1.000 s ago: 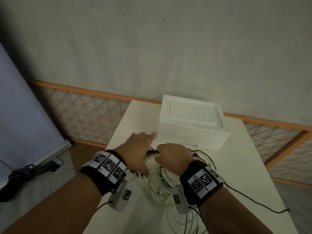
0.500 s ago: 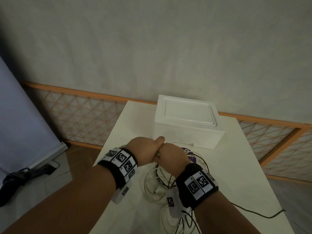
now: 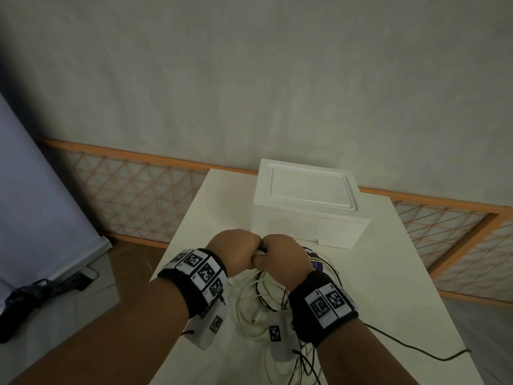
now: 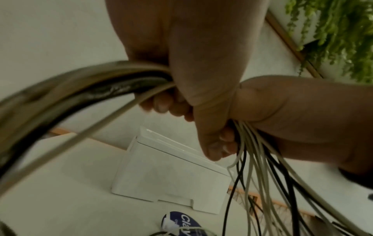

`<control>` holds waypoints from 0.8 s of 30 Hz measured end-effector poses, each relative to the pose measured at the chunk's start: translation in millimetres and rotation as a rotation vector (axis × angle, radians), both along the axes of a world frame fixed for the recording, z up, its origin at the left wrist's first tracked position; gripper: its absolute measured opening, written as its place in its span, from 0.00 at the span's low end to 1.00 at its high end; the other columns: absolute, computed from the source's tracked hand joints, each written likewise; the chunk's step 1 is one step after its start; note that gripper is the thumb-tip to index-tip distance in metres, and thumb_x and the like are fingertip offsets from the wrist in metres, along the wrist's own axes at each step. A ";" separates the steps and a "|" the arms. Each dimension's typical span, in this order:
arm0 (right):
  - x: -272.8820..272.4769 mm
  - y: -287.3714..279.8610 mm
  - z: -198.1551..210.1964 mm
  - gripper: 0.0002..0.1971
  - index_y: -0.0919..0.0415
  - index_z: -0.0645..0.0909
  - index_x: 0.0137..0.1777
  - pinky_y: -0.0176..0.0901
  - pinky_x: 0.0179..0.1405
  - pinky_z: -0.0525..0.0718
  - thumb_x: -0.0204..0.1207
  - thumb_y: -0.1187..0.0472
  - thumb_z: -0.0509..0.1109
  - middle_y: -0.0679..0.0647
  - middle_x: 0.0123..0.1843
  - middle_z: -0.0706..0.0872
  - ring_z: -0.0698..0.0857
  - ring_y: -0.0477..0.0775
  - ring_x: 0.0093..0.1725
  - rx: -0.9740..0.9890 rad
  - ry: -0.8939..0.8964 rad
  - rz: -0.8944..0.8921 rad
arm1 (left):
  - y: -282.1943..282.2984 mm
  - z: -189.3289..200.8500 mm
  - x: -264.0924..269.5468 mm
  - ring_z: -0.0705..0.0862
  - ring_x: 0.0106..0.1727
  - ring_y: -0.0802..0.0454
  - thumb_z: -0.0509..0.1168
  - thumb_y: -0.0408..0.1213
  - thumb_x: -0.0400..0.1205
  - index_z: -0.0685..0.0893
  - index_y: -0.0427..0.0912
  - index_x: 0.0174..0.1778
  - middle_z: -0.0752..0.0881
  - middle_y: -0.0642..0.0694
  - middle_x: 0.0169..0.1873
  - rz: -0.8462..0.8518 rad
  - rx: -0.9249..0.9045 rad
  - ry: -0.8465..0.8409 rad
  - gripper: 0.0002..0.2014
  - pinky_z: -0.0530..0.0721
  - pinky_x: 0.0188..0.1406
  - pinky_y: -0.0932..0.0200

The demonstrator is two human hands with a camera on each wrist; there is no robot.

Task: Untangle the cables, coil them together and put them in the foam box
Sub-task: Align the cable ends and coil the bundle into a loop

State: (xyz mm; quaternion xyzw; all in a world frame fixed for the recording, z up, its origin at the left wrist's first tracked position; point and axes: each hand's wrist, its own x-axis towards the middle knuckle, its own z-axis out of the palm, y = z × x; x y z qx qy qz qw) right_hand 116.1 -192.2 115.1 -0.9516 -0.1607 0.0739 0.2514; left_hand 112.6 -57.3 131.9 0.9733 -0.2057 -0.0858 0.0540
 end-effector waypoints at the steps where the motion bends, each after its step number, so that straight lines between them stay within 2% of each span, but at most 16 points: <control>1: -0.2 -1.9 -1.4 0.11 0.55 0.74 0.30 0.45 0.32 0.73 0.68 0.55 0.71 0.49 0.29 0.75 0.78 0.55 0.35 0.014 0.001 0.017 | 1.0 -0.5 0.3 0.85 0.44 0.43 0.64 0.35 0.78 0.83 0.38 0.45 0.87 0.40 0.44 -0.001 -0.049 0.038 0.05 0.72 0.37 0.58; 3: -1.0 -4.9 -3.0 0.09 0.59 0.80 0.37 0.48 0.35 0.76 0.70 0.54 0.71 0.52 0.33 0.80 0.81 0.57 0.37 -0.001 -0.043 0.075 | 3.4 -0.1 2.7 0.86 0.43 0.43 0.66 0.31 0.76 0.84 0.36 0.43 0.88 0.39 0.41 0.017 -0.147 0.121 0.04 0.76 0.37 0.58; 5: -0.3 -6.4 -3.2 0.11 0.61 0.81 0.44 0.47 0.35 0.76 0.72 0.52 0.68 0.54 0.37 0.83 0.81 0.56 0.38 -0.056 -0.117 0.122 | 5.0 1.9 4.6 0.87 0.37 0.46 0.67 0.26 0.73 0.85 0.36 0.42 0.89 0.40 0.37 0.050 -0.211 0.210 0.04 0.81 0.38 0.58; 7: 1.3 -6.5 -2.0 0.12 0.61 0.80 0.48 0.45 0.35 0.74 0.75 0.51 0.66 0.56 0.42 0.85 0.82 0.57 0.40 -0.119 -0.181 0.157 | 6.3 2.1 5.4 0.85 0.29 0.51 0.66 0.26 0.73 0.83 0.40 0.37 0.88 0.44 0.30 0.081 -0.271 0.283 0.05 0.84 0.36 0.59; 10: 0.7 -7.1 -3.6 0.13 0.61 0.78 0.52 0.46 0.38 0.74 0.77 0.51 0.65 0.57 0.47 0.85 0.83 0.60 0.45 -0.156 -0.219 0.178 | 5.4 0.5 5.4 0.79 0.18 0.56 0.65 0.29 0.77 0.77 0.47 0.28 0.82 0.49 0.20 0.119 -0.315 0.328 0.12 0.81 0.28 0.61; 11: -0.1 -7.6 -5.4 0.14 0.61 0.78 0.53 0.48 0.39 0.76 0.77 0.51 0.65 0.57 0.48 0.85 0.83 0.60 0.46 -0.148 -0.218 0.174 | 4.9 -1.0 6.9 0.77 0.18 0.56 0.64 0.30 0.77 0.75 0.47 0.27 0.80 0.50 0.19 0.116 -0.300 0.313 0.14 0.78 0.26 0.64; 13: -1.3 -7.8 -9.6 0.14 0.60 0.78 0.54 0.48 0.40 0.77 0.78 0.49 0.65 0.56 0.49 0.86 0.84 0.59 0.46 -0.137 -0.220 0.164 | 5.2 -3.0 9.6 0.77 0.24 0.53 0.65 0.31 0.77 0.74 0.44 0.27 0.76 0.51 0.22 0.090 -0.246 0.264 0.13 0.72 0.24 0.67; 16: -2.1 -8.6 -14.3 0.14 0.59 0.78 0.51 0.46 0.35 0.71 0.77 0.48 0.64 0.56 0.47 0.86 0.84 0.61 0.44 -0.172 -0.239 0.138 | 11.0 -0.8 11.2 0.79 0.32 0.48 0.68 0.38 0.72 0.81 0.37 0.32 0.80 0.47 0.27 0.087 -0.233 0.272 0.08 0.72 0.30 0.60; 18: -2.3 -12.2 -16.2 0.11 0.57 0.74 0.46 0.45 0.36 0.68 0.77 0.49 0.63 0.56 0.47 0.86 0.83 0.63 0.43 -0.243 -0.245 0.110 | 17.5 1.6 10.8 0.81 0.33 0.48 0.69 0.43 0.71 0.82 0.42 0.31 0.81 0.48 0.27 0.138 -0.207 0.202 0.09 0.72 0.30 0.60; 21: -1.4 -21.8 -18.2 0.09 0.53 0.68 0.43 0.46 0.41 0.68 0.76 0.49 0.62 0.54 0.45 0.86 0.84 0.62 0.45 -0.274 -0.213 -0.004 | 25.1 10.9 11.1 0.81 0.35 0.49 0.66 0.47 0.76 0.80 0.50 0.31 0.81 0.52 0.29 0.218 -0.126 -0.020 0.10 0.70 0.30 0.60; 24: 2.2 -36.4 -21.2 0.07 0.51 0.68 0.43 0.47 0.49 0.70 0.74 0.50 0.62 0.47 0.34 0.79 0.85 0.58 0.44 -0.287 -0.170 -0.129 | 34.1 25.1 15.7 0.80 0.34 0.49 0.64 0.45 0.78 0.76 0.50 0.26 0.78 0.53 0.27 0.312 -0.194 -0.104 0.14 0.68 0.27 0.60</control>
